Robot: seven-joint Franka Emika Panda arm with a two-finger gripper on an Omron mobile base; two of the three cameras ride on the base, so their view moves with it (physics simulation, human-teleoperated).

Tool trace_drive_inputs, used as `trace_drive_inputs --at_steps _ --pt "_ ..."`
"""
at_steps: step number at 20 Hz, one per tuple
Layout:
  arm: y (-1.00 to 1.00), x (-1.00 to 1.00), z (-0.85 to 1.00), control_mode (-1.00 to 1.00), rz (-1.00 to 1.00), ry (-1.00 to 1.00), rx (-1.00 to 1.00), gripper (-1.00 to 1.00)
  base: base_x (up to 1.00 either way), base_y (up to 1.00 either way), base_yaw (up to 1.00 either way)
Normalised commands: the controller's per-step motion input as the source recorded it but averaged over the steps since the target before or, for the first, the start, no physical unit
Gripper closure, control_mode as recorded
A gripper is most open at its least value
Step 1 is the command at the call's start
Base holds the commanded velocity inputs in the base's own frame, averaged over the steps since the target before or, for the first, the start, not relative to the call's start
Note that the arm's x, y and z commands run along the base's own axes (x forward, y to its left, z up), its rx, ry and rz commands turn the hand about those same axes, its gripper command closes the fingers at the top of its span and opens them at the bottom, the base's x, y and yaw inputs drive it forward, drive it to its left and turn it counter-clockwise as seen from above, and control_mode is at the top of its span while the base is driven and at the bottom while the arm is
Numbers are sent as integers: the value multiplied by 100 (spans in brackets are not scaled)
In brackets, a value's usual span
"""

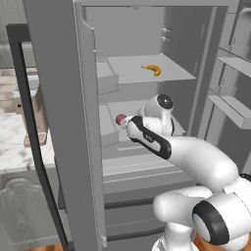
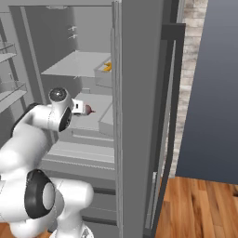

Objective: Move the onion and banana from the second highest shelf to the top shelf to make space. Then, place the pitcher from the counter on the cleared second highest shelf.

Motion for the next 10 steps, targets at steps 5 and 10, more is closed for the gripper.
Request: trace_drive_inputs --at_steps 5,10 --pt "6 45 -26 -100 -7 0 0 -100 0 0 0" --pt "-1 48 -4 -100 -8 0 0 -100 0 0 0"
